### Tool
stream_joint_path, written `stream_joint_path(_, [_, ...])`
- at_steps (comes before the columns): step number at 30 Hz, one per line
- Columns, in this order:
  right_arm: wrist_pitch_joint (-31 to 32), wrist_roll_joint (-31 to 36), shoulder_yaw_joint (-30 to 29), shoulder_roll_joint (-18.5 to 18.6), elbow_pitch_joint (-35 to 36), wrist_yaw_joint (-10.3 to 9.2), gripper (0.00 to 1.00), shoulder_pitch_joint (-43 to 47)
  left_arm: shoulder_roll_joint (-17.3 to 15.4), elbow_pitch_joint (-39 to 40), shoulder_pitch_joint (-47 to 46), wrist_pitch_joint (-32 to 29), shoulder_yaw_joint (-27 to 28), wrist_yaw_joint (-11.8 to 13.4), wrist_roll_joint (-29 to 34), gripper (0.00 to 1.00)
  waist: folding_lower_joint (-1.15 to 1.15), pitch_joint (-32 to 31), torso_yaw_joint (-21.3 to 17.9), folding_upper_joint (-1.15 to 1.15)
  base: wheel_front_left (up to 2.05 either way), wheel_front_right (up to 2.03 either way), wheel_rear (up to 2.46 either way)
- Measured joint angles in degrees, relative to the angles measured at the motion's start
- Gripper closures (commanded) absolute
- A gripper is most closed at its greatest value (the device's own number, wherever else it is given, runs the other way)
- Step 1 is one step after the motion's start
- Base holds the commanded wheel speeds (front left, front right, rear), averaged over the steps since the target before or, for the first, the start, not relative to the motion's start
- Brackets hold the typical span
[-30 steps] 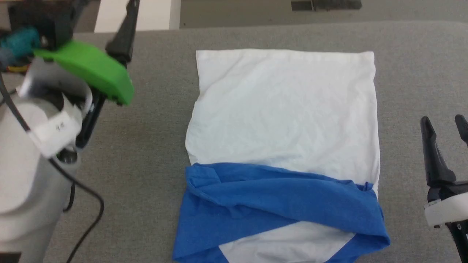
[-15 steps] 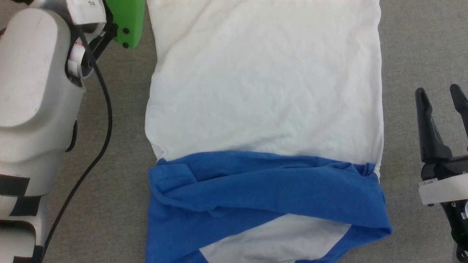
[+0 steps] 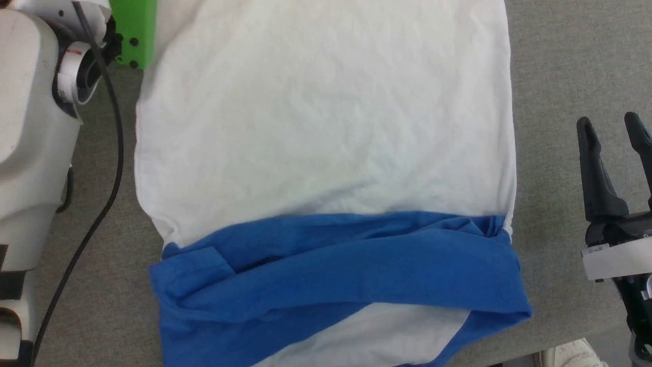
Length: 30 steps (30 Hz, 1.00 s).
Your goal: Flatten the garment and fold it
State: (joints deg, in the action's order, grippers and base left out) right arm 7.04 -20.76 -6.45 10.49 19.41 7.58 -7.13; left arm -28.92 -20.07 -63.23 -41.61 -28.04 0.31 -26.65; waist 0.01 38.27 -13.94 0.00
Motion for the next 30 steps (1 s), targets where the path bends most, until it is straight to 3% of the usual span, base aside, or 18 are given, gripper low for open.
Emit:
stream_joint_path(6, [0.4,-0.5,-0.5,1.6,0.9,0.00,0.00,-1.7,0.0,2.1,0.7,1.2,0.9,0.5,-0.9,1.00,0.00,0.7,-0.5,0.00,0.00,0.00,0.00])
stream_joint_path(10, [2.8,-2.1,-1.1,5.5,2.8,0.00,0.00,-6.8,0.7,1.9,2.6,5.0,0.6,0.5,-0.9,1.00,0.00,-0.6,0.0,0.00,0.00,0.00,0.00])
stream_joint_path(16, [12.8,-6.8,-2.0,13.4,-0.1,0.00,0.00,-20.8,3.0,0.2,5.2,8.5,-0.5,0.4,-1.3,1.00,0.00,-3.5,2.2,0.00,0.00,0.00,0.00])
stream_joint_path(19, [21.1,-8.3,-0.5,16.1,-8.5,0.00,0.00,-31.0,5.0,-0.4,5.4,10.2,-1.1,-0.1,-1.8,1.00,0.00,-4.5,4.5,0.00,0.00,0.00,0.00])
stream_joint_path(22, [26.6,-8.1,1.1,15.8,-15.7,0.00,0.00,-37.4,6.0,-0.8,5.2,11.0,-1.7,-0.3,-1.9,1.00,0.00,-4.9,6.2,0.00,0.00,0.00,0.00])
stream_joint_path(30, [35.2,-3.1,1.9,10.8,-30.8,0.00,0.00,-47.3,9.0,-1.5,2.0,11.9,-3.5,-0.8,-1.8,1.00,0.00,-3.1,9.9,0.00,0.00,0.00,0.00])
